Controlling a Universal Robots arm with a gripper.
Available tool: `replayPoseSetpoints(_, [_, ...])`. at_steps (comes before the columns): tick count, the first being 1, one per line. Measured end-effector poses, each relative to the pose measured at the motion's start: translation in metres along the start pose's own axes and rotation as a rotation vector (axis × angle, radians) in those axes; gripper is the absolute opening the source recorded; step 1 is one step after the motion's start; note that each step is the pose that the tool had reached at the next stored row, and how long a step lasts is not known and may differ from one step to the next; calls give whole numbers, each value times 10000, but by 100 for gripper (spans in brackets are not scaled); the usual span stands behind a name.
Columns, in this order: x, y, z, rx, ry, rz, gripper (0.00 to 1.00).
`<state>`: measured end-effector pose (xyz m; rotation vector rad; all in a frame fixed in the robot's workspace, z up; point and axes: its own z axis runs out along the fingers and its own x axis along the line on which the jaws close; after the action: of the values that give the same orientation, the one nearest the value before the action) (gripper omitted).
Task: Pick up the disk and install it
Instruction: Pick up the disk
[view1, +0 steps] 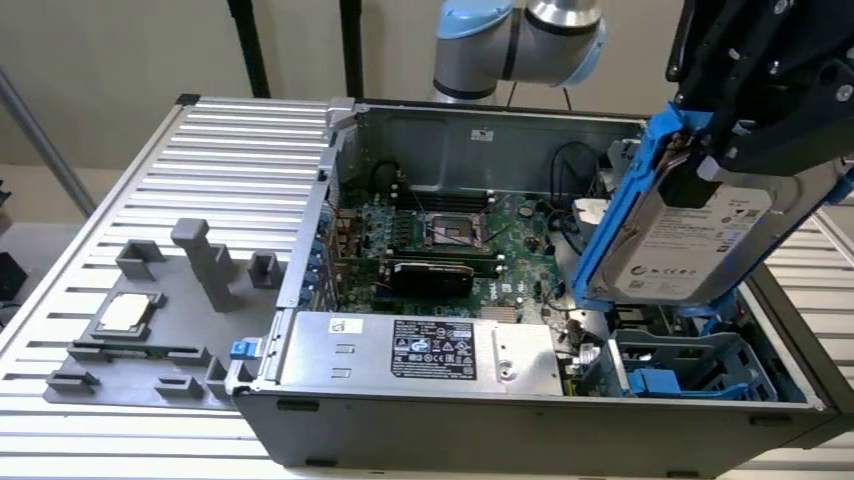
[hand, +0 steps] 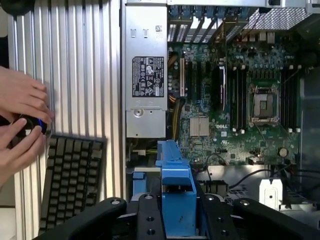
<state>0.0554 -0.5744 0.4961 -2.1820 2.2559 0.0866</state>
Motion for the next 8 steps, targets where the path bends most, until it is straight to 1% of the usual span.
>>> replayPoseSetpoints(8, [52, -328, 33, -32, 0, -2, 0])
